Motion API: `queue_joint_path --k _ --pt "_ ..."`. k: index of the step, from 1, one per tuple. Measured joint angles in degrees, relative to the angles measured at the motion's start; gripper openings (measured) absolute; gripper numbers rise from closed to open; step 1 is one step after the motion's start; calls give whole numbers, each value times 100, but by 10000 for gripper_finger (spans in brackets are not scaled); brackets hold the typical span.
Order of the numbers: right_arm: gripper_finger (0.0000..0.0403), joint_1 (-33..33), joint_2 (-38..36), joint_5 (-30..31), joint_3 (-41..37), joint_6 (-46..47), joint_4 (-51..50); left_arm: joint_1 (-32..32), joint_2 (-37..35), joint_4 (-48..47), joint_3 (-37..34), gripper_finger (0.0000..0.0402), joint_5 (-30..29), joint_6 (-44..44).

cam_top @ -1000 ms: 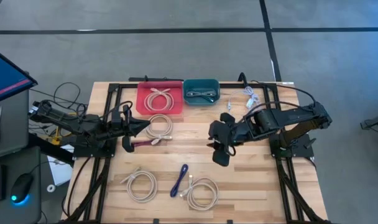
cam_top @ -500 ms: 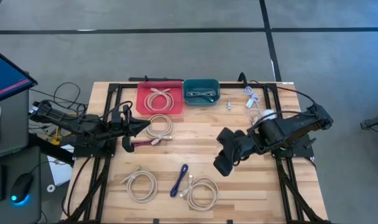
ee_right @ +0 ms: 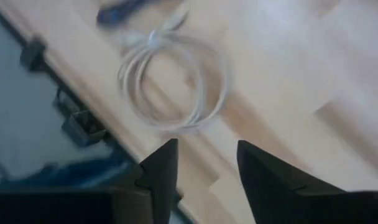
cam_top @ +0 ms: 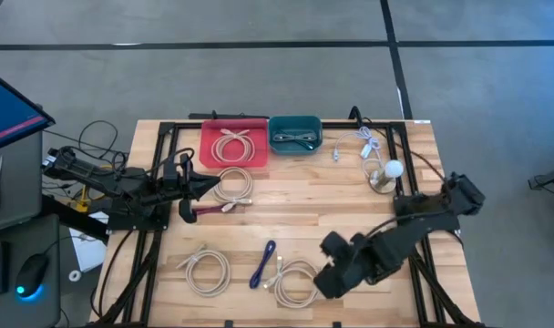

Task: Pick & Place USB Port
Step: Put the brown HDMI cable into the red bin

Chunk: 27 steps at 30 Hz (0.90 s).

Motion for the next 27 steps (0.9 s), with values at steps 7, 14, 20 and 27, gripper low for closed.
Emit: queue_joint_path --k 7,14,20,27 --pt "195 8 827 -364 12 -22 296 -1 0 0 0 6 0 -1" --pt "194 -10 1522 -526 12 -24 593 -2 2 -1 0 6 0 -1" --pt "184 -68 1967 -587 12 -22 1160 -2 0 -1 0 6 0 -1" --pt "180 -109 2321 -683 12 -71 1138 0 0 -1 0 6 0 -1"
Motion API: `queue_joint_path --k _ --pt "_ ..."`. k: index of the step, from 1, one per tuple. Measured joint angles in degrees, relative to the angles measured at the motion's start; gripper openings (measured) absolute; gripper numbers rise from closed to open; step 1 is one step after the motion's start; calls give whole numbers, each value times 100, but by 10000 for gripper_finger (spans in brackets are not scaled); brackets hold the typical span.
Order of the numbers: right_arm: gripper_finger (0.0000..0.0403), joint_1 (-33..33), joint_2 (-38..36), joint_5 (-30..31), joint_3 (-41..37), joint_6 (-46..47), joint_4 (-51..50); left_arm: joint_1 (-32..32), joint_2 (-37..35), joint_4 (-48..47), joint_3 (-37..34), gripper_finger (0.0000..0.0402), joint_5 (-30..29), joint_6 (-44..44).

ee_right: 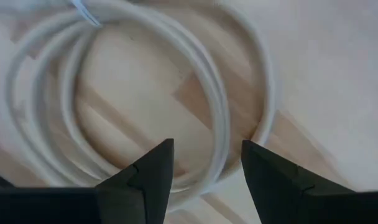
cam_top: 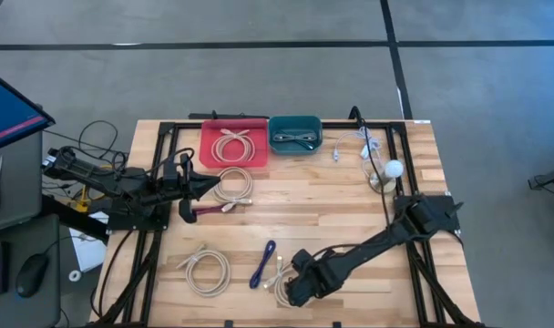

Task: Pick & Place USB Port
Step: Put the brown HDMI cable into the red bin

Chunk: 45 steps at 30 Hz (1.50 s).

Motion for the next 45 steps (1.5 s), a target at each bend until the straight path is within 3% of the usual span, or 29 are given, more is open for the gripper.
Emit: queue_joint_path --k 8,17,23,27,39,45 --pt "156 -9 78 -157 -146 -38 -56 -2 0 0 0 6 0 1" --pt "14 -22 78 -157 -152 -534 -130 0 0 -8 0 6 0 2" --pt "8 -20 -134 -118 -120 -909 -185 -1 0 -44 0 6 0 2" --pt "7 -43 -560 225 -116 -1025 -437 0 1 -44 0 6 0 0" --pt "4 -314 -2279 1984 -109 -1215 -1080 0 2 -44 0 6 1 0" --pt "3 -752 -2843 2605 -109 -1883 -972 -1 1 -42 0 6 0 0"
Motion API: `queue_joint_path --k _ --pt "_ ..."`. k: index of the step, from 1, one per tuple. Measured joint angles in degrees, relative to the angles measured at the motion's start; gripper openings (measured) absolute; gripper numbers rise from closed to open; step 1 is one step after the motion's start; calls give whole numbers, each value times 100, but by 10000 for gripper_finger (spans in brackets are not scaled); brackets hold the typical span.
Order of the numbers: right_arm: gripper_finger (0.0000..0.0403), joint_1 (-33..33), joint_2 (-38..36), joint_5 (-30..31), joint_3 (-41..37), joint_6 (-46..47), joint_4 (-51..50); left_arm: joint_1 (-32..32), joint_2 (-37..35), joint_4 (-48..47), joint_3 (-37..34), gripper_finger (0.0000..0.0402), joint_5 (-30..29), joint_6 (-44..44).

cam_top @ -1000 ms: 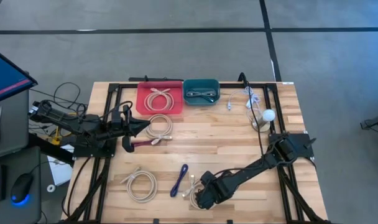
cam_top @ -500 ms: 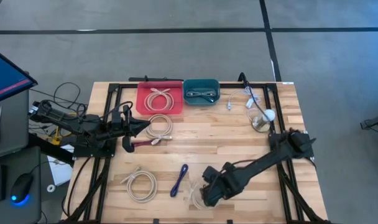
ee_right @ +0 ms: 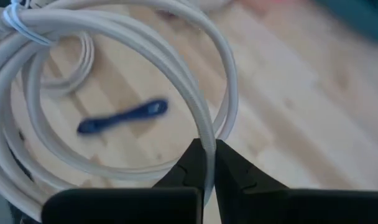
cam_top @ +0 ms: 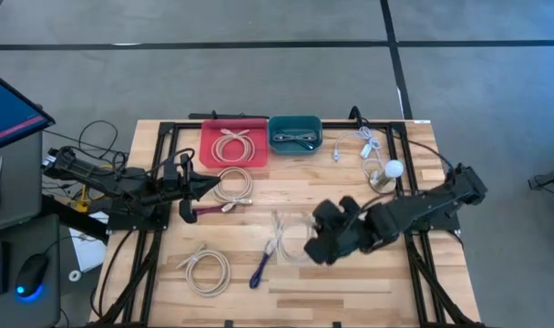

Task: Pick & Place USB Port
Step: Put the brown HDMI cable into the red bin

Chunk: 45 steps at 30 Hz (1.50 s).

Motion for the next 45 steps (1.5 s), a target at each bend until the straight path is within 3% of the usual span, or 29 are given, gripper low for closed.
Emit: queue_joint_path --k 9,23,28,36,45 --pt "2 -898 -216 68 0 -1728 1044 1 1 28 0 14 4 -134" --pt "1 -1997 -183 -927 0 -3590 3079 2 1 94 0 144 458 -1326" --pt "1 -2190 -181 -1113 0 -3790 3512 2 70 340 0 184 729 -1807" --pt "1 -2362 204 -1548 -13 -3851 4023 2 640 1611 0 219 1036 -1810" --pt "1 -2343 672 -1828 -7 -3848 4825 2 1013 1703 -2 235 1078 -2090"
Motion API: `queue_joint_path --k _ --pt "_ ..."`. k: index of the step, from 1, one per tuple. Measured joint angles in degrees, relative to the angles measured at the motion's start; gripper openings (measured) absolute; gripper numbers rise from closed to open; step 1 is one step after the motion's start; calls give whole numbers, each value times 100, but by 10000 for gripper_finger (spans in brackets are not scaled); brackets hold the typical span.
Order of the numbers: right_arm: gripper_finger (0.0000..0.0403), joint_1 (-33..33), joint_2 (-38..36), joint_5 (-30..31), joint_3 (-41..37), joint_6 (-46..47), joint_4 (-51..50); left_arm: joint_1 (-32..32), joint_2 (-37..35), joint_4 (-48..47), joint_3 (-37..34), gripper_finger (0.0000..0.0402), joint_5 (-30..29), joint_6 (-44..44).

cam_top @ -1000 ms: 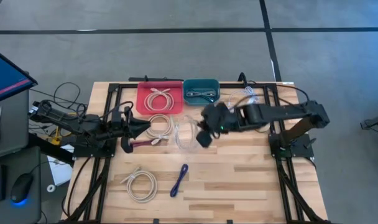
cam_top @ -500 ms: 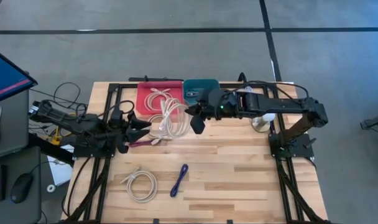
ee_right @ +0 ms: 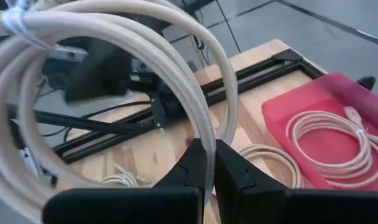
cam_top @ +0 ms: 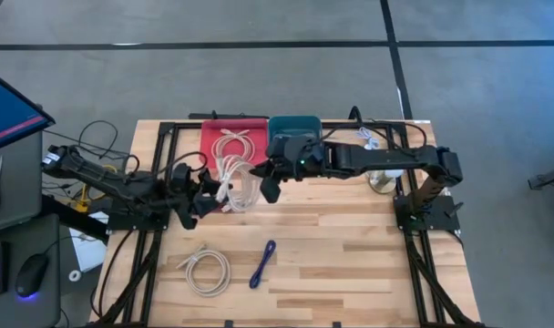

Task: Pick & Place USB Port
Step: Put the brown HDMI cable into the red bin

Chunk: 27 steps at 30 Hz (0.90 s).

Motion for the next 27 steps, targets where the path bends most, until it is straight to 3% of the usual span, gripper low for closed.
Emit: queue_joint_path --k 10,23,27 --pt "3 -63 -2 -35 3 61 22 11 30 109 4 207 87 20" --pt "2 -125 -2 -42 4 54 28 15 30 150 4 56 83 4" --pt "16 -125 -7 -42 6 57 31 11 30 146 2 29 87 120"
